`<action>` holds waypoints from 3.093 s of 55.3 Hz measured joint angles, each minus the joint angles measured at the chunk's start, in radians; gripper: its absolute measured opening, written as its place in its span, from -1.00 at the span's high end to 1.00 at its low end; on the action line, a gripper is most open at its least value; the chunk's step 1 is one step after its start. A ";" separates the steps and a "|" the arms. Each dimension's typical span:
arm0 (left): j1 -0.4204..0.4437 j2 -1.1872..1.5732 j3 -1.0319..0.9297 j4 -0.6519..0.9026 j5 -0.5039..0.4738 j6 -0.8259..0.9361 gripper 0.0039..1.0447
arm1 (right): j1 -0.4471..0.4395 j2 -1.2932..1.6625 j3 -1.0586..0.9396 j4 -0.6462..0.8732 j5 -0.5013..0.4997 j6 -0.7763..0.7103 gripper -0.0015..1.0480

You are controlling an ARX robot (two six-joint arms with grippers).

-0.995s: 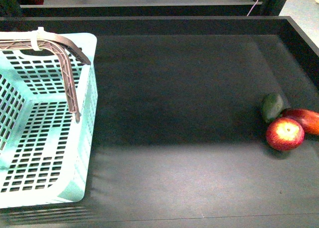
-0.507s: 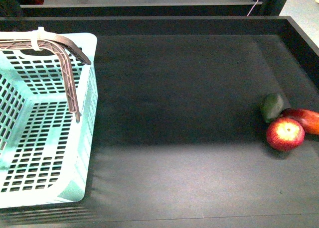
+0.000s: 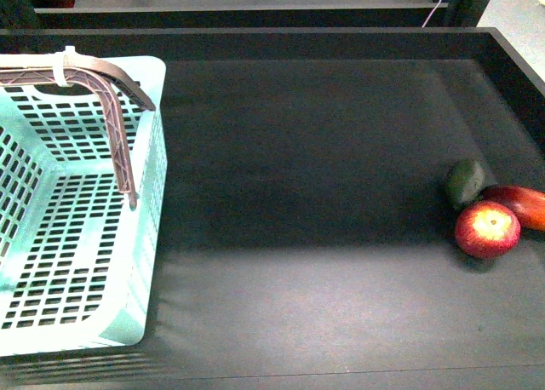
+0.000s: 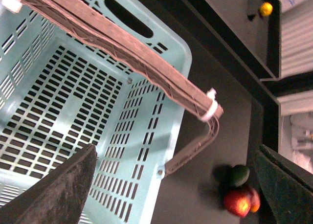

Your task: Pick apple with right arm and hold basket with left

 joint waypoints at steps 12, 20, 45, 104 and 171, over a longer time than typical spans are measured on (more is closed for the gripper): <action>-0.048 0.267 0.203 -0.037 -0.101 -0.201 -0.87 | 0.000 0.000 0.000 0.000 0.000 0.000 -0.83; -0.061 0.354 0.273 -0.054 -0.143 -0.269 -0.87 | 0.000 0.000 0.000 0.000 0.000 0.000 -0.83; -0.076 0.536 0.370 -0.076 -0.246 -0.393 -0.87 | 0.000 0.000 0.000 0.000 0.000 0.000 -0.83; -0.086 0.697 0.496 -0.110 -0.285 -0.495 0.68 | 0.000 0.000 0.000 0.000 0.000 0.000 -0.83; -0.707 0.214 0.591 -0.320 -0.174 -0.198 0.69 | 0.000 0.000 0.000 0.000 0.000 0.000 -0.83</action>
